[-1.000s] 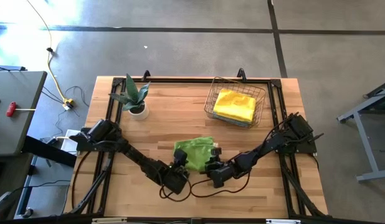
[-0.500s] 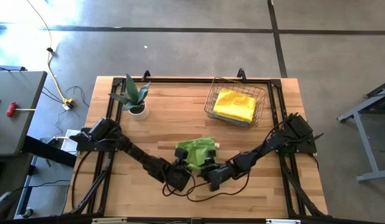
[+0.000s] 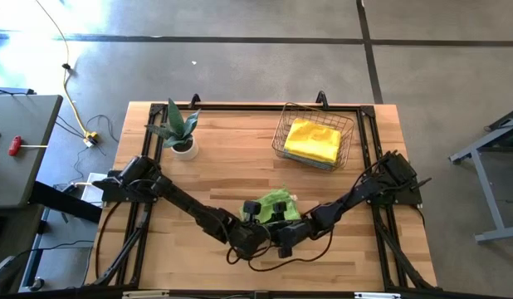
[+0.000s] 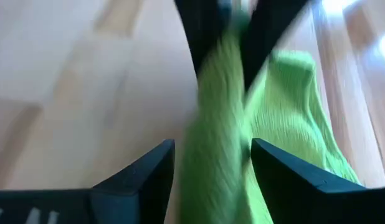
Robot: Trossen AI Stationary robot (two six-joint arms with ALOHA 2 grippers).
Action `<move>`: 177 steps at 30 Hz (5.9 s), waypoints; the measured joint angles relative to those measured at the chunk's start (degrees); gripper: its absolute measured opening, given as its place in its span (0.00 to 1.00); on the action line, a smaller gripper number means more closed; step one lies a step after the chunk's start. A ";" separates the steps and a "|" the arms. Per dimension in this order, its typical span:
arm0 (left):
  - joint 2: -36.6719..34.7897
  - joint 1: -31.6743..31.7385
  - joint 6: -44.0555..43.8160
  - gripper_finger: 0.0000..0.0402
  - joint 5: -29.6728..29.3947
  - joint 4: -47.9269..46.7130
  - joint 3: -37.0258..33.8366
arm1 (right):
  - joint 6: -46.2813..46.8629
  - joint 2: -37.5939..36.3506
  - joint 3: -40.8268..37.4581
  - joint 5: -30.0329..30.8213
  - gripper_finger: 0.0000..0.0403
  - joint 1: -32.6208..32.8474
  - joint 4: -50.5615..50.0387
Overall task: Fold microfiber towels
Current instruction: Put the green microfiber towel into the wire basket
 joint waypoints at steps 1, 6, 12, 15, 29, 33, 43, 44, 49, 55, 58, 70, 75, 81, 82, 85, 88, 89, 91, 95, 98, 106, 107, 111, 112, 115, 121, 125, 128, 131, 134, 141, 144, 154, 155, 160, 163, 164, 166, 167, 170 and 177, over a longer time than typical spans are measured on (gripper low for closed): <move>-0.03 -0.01 -0.09 0.02 0.47 -1.00 0.68 | 0.23 0.00 0.00 0.04 0.51 0.00 -1.54; -0.03 -0.03 -1.75 0.02 3.67 -7.54 4.34 | 4.12 0.00 0.00 2.08 0.51 0.00 -11.67; -0.03 -0.03 -1.94 0.02 4.20 -12.66 6.26 | 8.23 -0.12 0.09 2.77 0.51 0.26 -17.34; -0.03 0.34 -1.96 0.02 4.26 -13.41 6.42 | 8.33 -0.83 0.07 2.76 0.51 0.83 -18.37; -0.01 0.94 -1.43 0.02 4.18 -15.10 9.77 | 13.04 -3.43 0.02 6.57 0.17 2.31 -25.50; -0.01 1.36 -0.16 0.02 3.92 -19.65 12.97 | 11.75 -3.48 0.03 6.08 0.02 2.27 -26.36; 0.03 4.21 14.73 0.02 -3.61 -25.05 17.58 | 11.36 -10.97 0.04 7.93 0.02 1.70 -36.94; 0.03 4.72 17.79 0.02 -4.25 -25.00 18.20 | 11.35 -12.45 0.04 8.89 0.01 1.34 -39.26; 0.03 8.07 35.57 0.02 -12.52 -22.37 21.87 | 8.68 -19.67 0.04 10.54 0.01 -2.71 -48.77; -0.01 15.35 54.02 0.02 -16.98 -14.51 28.36 | 3.45 -29.38 0.04 12.18 0.00 -9.86 -54.86; -0.03 19.17 61.57 0.02 -10.96 -13.42 31.64 | 1.10 -34.60 0.04 13.67 0.00 -13.37 -56.71; -0.03 35.04 71.46 0.02 24.38 -1.51 35.08 | -8.91 -46.29 0.04 14.14 0.00 -27.86 -59.04; 0.03 38.68 64.89 0.02 28.77 1.25 32.02 | -12.56 -46.20 0.04 14.12 0.00 -33.81 -62.39; 1.95 41.29 61.57 0.02 31.02 4.51 30.08 | -16.95 -46.16 0.04 14.13 0.00 -39.95 -62.81; 2.91 41.42 61.48 0.02 31.22 6.25 30.08 | -17.29 -46.16 0.04 14.15 0.00 -40.68 -62.81; 5.84 41.61 62.01 0.02 31.20 10.97 30.10 | -18.41 -46.12 0.04 14.15 0.00 -42.66 -62.83; 8.37 41.68 65.86 0.02 29.83 15.27 30.10 | -18.70 -46.12 0.04 14.13 0.00 -44.49 -62.81; 8.94 41.77 66.86 0.02 29.57 16.44 30.10 | -18.72 -46.00 0.04 14.17 0.00 -45.11 -62.79; 9.91 41.94 68.49 0.02 29.26 18.08 30.15 | -18.52 -45.46 0.04 13.92 0.00 -46.42 -62.71; 10.66 42.48 69.10 0.02 26.11 17.49 30.12 | -18.25 -43.49 0.04 12.67 0.00 -48.55 -63.88; 10.61 43.54 68.72 0.02 24.83 18.19 30.14 | -18.25 -41.78 0.04 13.61 0.00 -49.75 -63.43; 10.59 46.29 67.33 0.02 24.55 23.47 30.14 | -19.08 -39.40 0.04 24.53 0.00 -51.34 -59.41; 10.59 46.54 66.24 0.02 25.26 22.87 30.14 | -19.19 -39.36 0.04 24.02 0.00 -51.44 -59.20; 11.89 46.88 63.18 0.02 26.64 21.76 30.18 | -18.51 -39.36 0.04 19.89 0.00 -51.49 -58.87; 12.54 46.88 63.17 0.02 26.61 22.22 30.18 | -18.38 -39.36 0.04 19.68 0.00 -51.49 -58.76; 13.99 46.78 66.19 0.02 26.58 24.16 30.18 | -18.25 -39.36 0.04 20.61 0.00 -51.49 -58.70; 15.07 46.00 73.03 0.02 20.31 29.46 30.16 | -18.22 -39.41 0.04 21.35 0.00 -51.49 -58.69; 15.05 46.33 72.34 0.02 19.47 30.26 30.16 | -17.75 -39.41 0.04 21.34 0.00 -51.54 -58.57; 15.05 46.74 68.76 0.02 19.87 29.36 30.16 | -16.18 -39.38 -0.37 21.22 0.00 -51.54 -58.35; 15.05 46.83 66.14 0.02 21.00 26.08 30.16 | -15.01 -38.87 -0.48 20.47 0.00 -51.54 -58.75; 15.07 46.73 66.00 0.02 20.64 24.47 30.16 | -14.71 -37.72 -0.48 19.10 0.00 -51.52 -58.70; 15.07 46.44 63.06 0.02 20.31 20.29 30.14 | -13.44 -32.66 -0.48 10.31 0.00 -51.49 -60.29; 15.07 46.41 60.23 0.02 20.75 17.07 30.14 | -12.67 -30.97 -0.48 8.58 0.03 -51.52 -61.06; 14.96 44.61 54.94 0.19 20.92 5.03 30.14 | -12.58 -30.47 -0.48 -2.26 0.26 -51.30 -62.52; 14.94 44.34 54.32 0.21 20.85 4.65 30.16 | -12.59 -30.48 -0.48 -3.37 0.27 -51.30 -62.69; 13.83 42.94 51.92 0.29 22.47 3.92 30.10 | -12.30 -30.58 -0.48 -7.65 0.29 -51.25 -63.75; 12.19 42.06 50.83 0.32 24.86 0.41 30.64 | -12.21 -30.58 -0.48 -8.69 0.29 -51.28 -63.85; 11.84 41.62 50.02 0.32 25.08 -0.69 31.07 | -12.13 -30.58 -0.48 -9.08 0.29 -51.28 -63.63; 10.60 41.11 48.18 0.32 25.72 -5.92 31.41 | -12.16 -30.76 -0.48 -9.41 0.29 -51.21 -63.92; 10.21 40.81 47.22 0.32 26.12 -8.16 31.69 | -12.18 -30.91 -0.48 -9.45 0.29 -51.05 -63.86; 9.87 40.13 43.76 0.32 29.65 -14.16 32.56 | -12.43 -31.51 -0.48 -9.89 0.29 -50.82 -64.18; 8.93 39.01 37.52 0.33 33.86 -22.52 33.09 | -12.16 -36.61 -0.48 -11.03 0.29 -48.90 -64.87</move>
